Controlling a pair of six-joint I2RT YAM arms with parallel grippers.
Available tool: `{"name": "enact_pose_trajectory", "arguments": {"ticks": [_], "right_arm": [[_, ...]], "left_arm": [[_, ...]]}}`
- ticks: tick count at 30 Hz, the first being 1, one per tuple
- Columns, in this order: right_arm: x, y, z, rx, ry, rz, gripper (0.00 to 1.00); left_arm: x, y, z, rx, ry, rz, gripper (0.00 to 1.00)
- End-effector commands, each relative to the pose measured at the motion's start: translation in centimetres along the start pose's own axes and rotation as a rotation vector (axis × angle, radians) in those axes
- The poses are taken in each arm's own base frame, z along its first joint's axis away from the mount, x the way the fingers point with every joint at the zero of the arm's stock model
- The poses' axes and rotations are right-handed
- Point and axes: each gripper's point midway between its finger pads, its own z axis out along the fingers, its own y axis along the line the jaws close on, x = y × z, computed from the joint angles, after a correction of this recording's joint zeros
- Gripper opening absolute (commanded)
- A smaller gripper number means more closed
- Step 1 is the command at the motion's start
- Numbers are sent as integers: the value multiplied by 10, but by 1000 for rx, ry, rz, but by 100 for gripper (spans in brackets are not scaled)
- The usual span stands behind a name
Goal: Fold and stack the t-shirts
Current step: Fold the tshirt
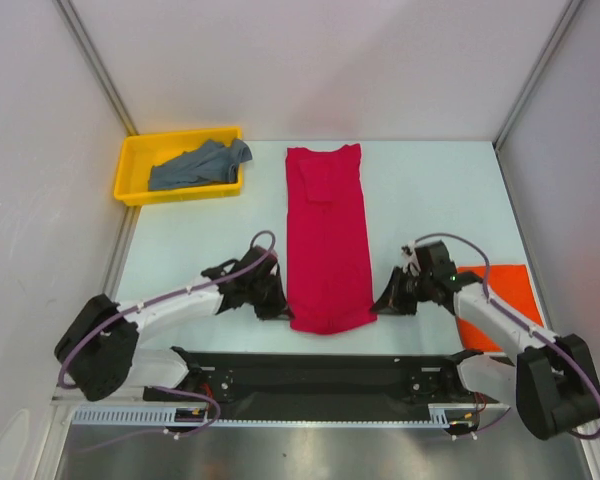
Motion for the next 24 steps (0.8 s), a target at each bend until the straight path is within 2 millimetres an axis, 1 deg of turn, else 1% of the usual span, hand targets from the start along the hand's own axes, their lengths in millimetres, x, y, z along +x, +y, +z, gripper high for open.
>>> {"name": "enact_pose_trajectory", "arguments": {"ticks": [1, 2, 3, 4, 5, 6, 7, 8, 9, 10, 11, 12, 13, 14, 15, 16, 17, 18, 19, 20, 24], "right_arm": [[-45, 36, -14, -73, -53, -52, 0], [-56, 41, -13, -73, -53, -59, 0], [-73, 48, -9, -67, -42, -60, 0], [-85, 51, -7, -67, -37, -78, 0], [-97, 52, -6, -65, -34, -67, 0], [-122, 71, -12, -91, -67, -95, 0], [-132, 62, 1, -64, -34, -76, 0], [-143, 64, 3, -63, -33, -76, 0], [-153, 64, 6, -54, -20, -65, 0], [-174, 70, 12, -57, -21, -77, 0], [-182, 71, 14, -53, -11, -74, 0], [-190, 72, 17, -48, -10, -75, 0], [-205, 73, 23, -45, -13, -77, 0], [-211, 71, 26, -41, -11, -75, 0], [-216, 70, 28, -39, -7, -65, 0], [-223, 67, 30, -39, -8, -55, 0], [-230, 66, 35, -40, -5, -48, 0], [-233, 63, 36, -36, 0, -43, 0], [-239, 61, 36, -35, -5, -36, 0], [-243, 59, 40, -38, -3, -30, 0], [-256, 55, 48, -55, 10, -23, 0]], "left_arm": [[-48, -19, -12, -42, -74, 77, 0], [-63, -30, -11, -41, -80, 73, 0], [-74, -34, -12, -34, -86, 73, 0], [-92, -33, -13, -37, -107, 61, 0], [-108, -39, -10, -40, -114, 53, 0], [-119, -40, -10, -33, -119, 50, 0], [-135, -37, -10, -32, -129, 18, 0], [-153, -48, -14, -4, -151, 17, 0], [-161, -42, -4, -24, -130, 6, 0], [-175, -40, -5, -24, -137, -10, 0], [-194, -51, -10, -5, -166, -2, 0], [-202, -50, -7, -6, -163, 4, 0], [-208, -46, 2, -6, -139, -11, 0], [-221, -55, 1, 7, -149, -3, 0], [-227, -56, 2, 9, -148, 3, 0], [-231, -51, 11, -4, -128, -11, 0], [-240, -56, 9, 7, -140, -8, 0], [-244, -57, 11, 15, -142, -12, 0], [-247, -54, 17, 15, -132, -21, 0], [-254, -60, 16, 28, -140, -16, 0], [-266, -58, 22, 15, -134, -16, 0]]}}
